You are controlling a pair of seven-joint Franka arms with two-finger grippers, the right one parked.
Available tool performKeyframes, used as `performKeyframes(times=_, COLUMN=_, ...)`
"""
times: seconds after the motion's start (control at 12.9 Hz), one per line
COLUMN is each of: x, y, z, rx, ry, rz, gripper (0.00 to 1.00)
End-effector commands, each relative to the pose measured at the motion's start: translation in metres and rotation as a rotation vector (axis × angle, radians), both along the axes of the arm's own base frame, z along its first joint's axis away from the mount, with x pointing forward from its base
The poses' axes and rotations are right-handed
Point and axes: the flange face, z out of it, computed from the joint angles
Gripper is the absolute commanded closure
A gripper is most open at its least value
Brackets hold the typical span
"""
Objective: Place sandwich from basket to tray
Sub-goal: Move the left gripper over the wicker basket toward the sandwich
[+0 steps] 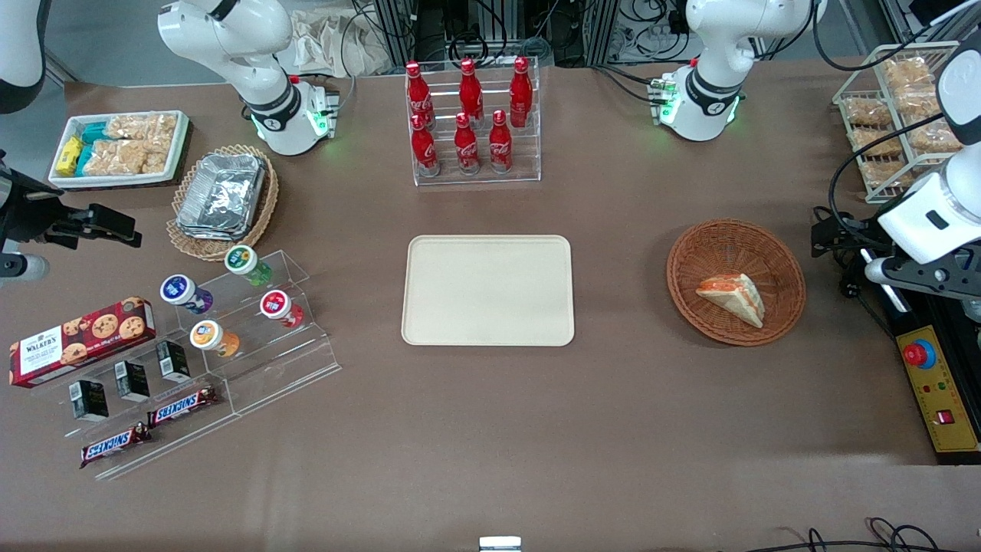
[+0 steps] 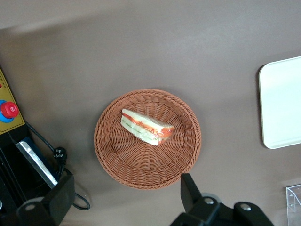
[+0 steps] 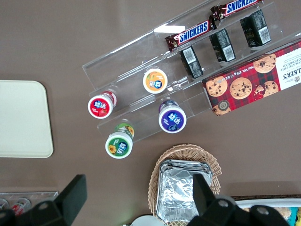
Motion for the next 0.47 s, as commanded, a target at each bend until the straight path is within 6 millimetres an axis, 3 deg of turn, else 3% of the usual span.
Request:
performKeyframes(times=0.0, x=0.007, y=0.001, z=0.006, rx=0.005, ry=0.006, rz=0.007, gripper=0.00)
performKeyframes(times=0.23, x=0.005, y=0.002, z=-0.001, rx=0.016, ry=0.028, rz=0.067, gripper=0.00)
performKeyframes(times=0.39, x=0.004, y=0.000, z=-0.012, rx=0.034, ry=0.042, rz=0.394, gripper=0.00)
